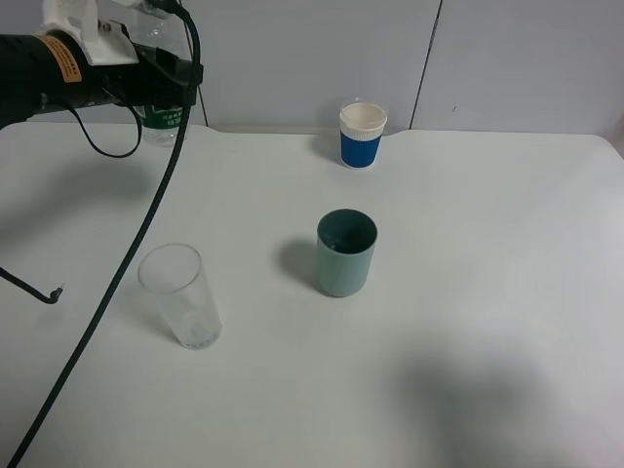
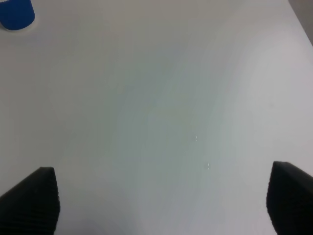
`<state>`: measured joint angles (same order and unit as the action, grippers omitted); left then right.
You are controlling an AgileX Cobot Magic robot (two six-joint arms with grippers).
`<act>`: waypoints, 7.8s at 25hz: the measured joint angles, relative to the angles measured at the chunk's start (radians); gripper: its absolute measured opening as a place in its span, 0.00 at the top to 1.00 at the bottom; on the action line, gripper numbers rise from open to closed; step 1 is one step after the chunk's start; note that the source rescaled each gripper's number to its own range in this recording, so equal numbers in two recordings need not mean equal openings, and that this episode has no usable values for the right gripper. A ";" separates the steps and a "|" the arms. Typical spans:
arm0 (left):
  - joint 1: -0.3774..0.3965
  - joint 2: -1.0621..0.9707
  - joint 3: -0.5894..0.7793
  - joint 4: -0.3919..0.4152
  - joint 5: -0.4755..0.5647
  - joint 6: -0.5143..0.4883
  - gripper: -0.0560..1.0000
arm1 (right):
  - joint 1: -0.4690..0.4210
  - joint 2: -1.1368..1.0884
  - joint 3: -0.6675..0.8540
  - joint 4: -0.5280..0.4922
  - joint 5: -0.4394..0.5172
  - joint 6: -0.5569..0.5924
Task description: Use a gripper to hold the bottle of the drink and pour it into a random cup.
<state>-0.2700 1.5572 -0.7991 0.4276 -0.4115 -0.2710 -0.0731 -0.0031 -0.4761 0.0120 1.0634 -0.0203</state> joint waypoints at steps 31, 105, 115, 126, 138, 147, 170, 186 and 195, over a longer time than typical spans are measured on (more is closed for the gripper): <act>0.059 0.276 0.007 -0.034 -0.318 0.021 0.89 | 0.000 0.000 0.000 0.000 0.000 0.000; 0.166 0.600 0.018 0.273 -0.792 0.009 0.03 | 0.000 0.000 0.000 0.000 0.000 0.000; 0.166 0.515 0.031 0.275 -0.676 -0.109 0.02 | 0.000 0.000 0.000 0.000 0.000 0.000; 0.166 0.279 0.211 0.213 -0.541 -0.108 0.01 | 0.000 0.000 0.000 0.000 0.000 0.000; 0.166 -0.039 0.313 0.076 -0.164 -0.094 0.01 | 0.000 0.000 0.000 0.000 0.000 0.000; 0.166 -0.373 0.236 -0.018 0.372 -0.082 0.01 | 0.000 0.000 0.000 0.000 0.000 0.000; 0.166 -0.923 0.096 -0.100 1.192 -0.082 0.00 | 0.000 0.000 0.000 0.000 0.000 0.000; 0.246 -1.219 0.096 -0.152 1.509 -0.080 0.00 | 0.000 0.000 0.000 0.000 0.000 0.000; 0.510 -1.333 0.096 -0.333 1.564 0.142 0.00 | 0.000 0.000 0.000 0.000 0.000 0.000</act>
<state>0.2400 0.2243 -0.7030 0.0942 1.1529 -0.1289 -0.0731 -0.0031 -0.4761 0.0120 1.0634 -0.0203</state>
